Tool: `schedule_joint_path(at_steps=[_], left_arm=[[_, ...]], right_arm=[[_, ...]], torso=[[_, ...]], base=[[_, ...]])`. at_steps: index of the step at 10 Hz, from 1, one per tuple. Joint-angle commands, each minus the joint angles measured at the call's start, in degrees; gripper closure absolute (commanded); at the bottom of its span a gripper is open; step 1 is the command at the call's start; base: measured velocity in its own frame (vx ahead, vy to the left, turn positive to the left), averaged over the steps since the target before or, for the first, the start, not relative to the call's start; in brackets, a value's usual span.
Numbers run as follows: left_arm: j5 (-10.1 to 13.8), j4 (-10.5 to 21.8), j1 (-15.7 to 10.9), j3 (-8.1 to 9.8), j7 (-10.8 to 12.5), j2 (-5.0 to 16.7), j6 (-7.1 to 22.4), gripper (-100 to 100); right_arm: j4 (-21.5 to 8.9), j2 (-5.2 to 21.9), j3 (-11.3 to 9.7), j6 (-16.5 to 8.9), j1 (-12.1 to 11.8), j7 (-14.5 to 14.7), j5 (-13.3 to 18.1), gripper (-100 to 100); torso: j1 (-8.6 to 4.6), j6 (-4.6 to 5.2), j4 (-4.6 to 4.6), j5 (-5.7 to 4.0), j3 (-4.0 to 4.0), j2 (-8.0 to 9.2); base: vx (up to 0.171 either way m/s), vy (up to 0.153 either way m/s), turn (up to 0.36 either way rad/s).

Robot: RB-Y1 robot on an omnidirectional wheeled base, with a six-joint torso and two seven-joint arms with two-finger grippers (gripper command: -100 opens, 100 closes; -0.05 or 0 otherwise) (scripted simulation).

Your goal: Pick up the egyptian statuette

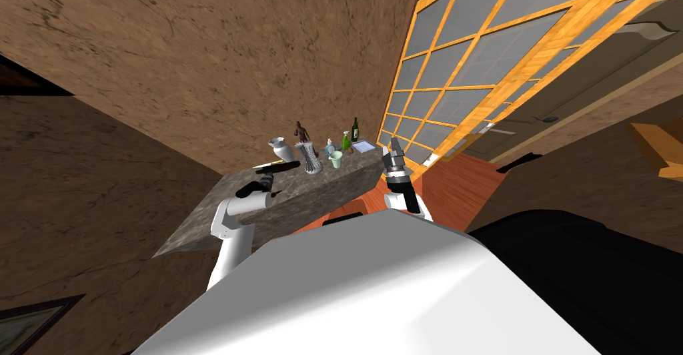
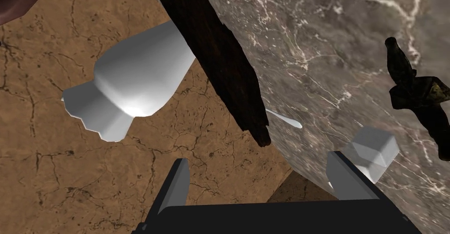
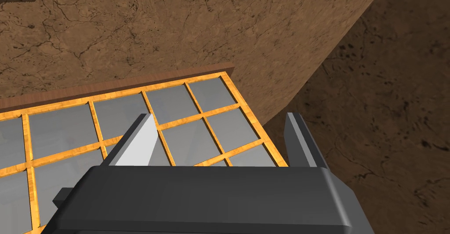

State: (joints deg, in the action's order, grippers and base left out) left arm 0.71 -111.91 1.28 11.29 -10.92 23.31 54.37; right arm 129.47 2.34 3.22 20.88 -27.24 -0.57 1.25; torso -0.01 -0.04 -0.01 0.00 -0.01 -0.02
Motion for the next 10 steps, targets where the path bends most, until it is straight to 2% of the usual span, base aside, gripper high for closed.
schedule_joint_path(at_steps=[1, 3, 10], left_arm=[[0.32, 1.52, -1.12, 0.66, -0.34, 0.45, 2.86, -100], [0.32, 1.52, -1.12, 0.66, -0.34, 0.45, 5.24, -100], [1.10, 5.60, -3.56, 2.67, -1.54, 1.39, 17.29, -100]], right_arm=[[0.00, 0.00, 0.00, 0.00, 0.00, 0.00, 0.00, 0], [0.00, 0.00, 0.00, 0.00, 0.00, 0.00, 0.00, 0], [0.00, 0.00, 0.00, 0.00, 0.00, 0.00, 0.00, 0]], torso=[[0.00, 0.00, 0.00, 0.00, 0.00, 0.00], [0.01, -0.01, 0.00, 0.00, -0.01, -0.01], [0.06, -0.01, 0.00, 0.01, -0.01, -0.01]], base=[[0.013, -0.006, -0.064], [0.004, 0.000, -0.019], [0.011, 0.004, -0.051]])
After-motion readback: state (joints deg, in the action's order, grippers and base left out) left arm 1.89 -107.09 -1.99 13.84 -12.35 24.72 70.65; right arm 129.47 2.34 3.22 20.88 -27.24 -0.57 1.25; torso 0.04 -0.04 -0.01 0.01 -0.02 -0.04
